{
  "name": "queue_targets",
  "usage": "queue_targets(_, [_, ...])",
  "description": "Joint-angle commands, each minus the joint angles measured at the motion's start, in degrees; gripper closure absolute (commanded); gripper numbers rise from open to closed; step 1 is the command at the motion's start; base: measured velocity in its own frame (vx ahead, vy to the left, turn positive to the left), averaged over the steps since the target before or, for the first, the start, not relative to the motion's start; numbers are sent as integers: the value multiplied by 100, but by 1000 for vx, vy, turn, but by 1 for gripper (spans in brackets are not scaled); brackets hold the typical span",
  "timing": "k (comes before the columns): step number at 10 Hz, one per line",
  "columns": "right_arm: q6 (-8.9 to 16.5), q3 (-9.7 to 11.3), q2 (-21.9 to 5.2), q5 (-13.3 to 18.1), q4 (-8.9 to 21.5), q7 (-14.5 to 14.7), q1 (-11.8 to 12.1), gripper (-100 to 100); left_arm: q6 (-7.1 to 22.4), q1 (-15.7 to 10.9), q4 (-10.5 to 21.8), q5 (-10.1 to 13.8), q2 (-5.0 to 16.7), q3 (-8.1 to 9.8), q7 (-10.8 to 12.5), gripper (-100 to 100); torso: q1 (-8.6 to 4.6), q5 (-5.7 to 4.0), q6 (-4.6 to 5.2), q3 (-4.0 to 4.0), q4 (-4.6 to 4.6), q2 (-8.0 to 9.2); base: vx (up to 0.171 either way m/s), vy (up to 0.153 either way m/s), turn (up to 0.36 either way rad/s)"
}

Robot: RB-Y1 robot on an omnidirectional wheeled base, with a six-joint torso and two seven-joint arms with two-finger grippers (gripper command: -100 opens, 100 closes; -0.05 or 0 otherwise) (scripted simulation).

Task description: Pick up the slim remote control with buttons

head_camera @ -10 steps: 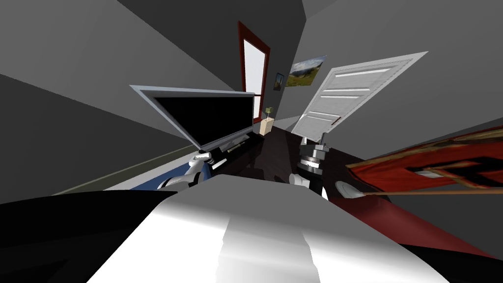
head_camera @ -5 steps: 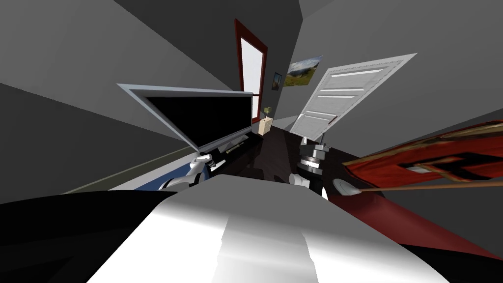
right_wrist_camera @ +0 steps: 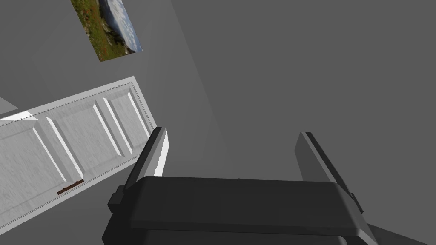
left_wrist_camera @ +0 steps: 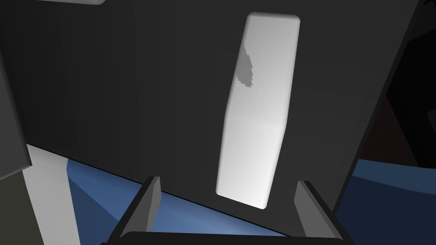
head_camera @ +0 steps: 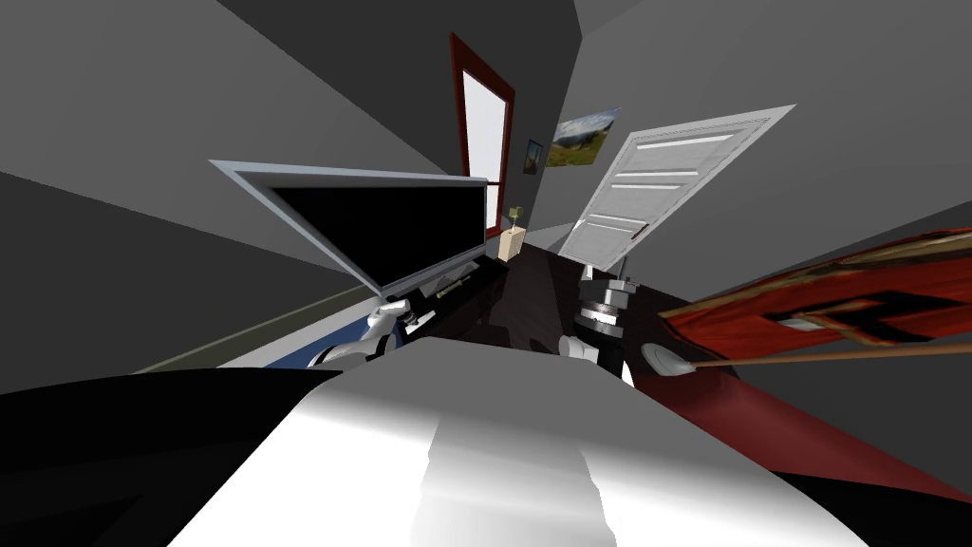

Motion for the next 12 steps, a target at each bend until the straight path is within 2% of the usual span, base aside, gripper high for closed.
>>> queue_targets(1, [0,0,0,0,0,0,0,0,4,1,-4,0,0,0,1,-100,0,0,0,0,0,0,0,-4,-17])
queue_targets(5, [0,0,0,0,0,0,0,0,4,1,-4,0,0,0,1,-100,1,0,-1,1,0,2,1,2,4])
queue_targets(6, [0,0,0,0,0,0,0,0,-34,-79,75,176,-13,-50,-58,-100,-2,0,1,1,0,2,-13,-5,43])
queue_targets(9, [0,0,0,0,0,0,0,0,-13,-205,269,435,-45,-55,-181,-100,-5,-1,1,2,1,3,0,-10,-37])
queue_targets(12, [0,0,0,0,0,0,0,0,97,-203,402,450,-95,28,-242,-100,13,2,3,-12,-4,-22,71,46,-187])
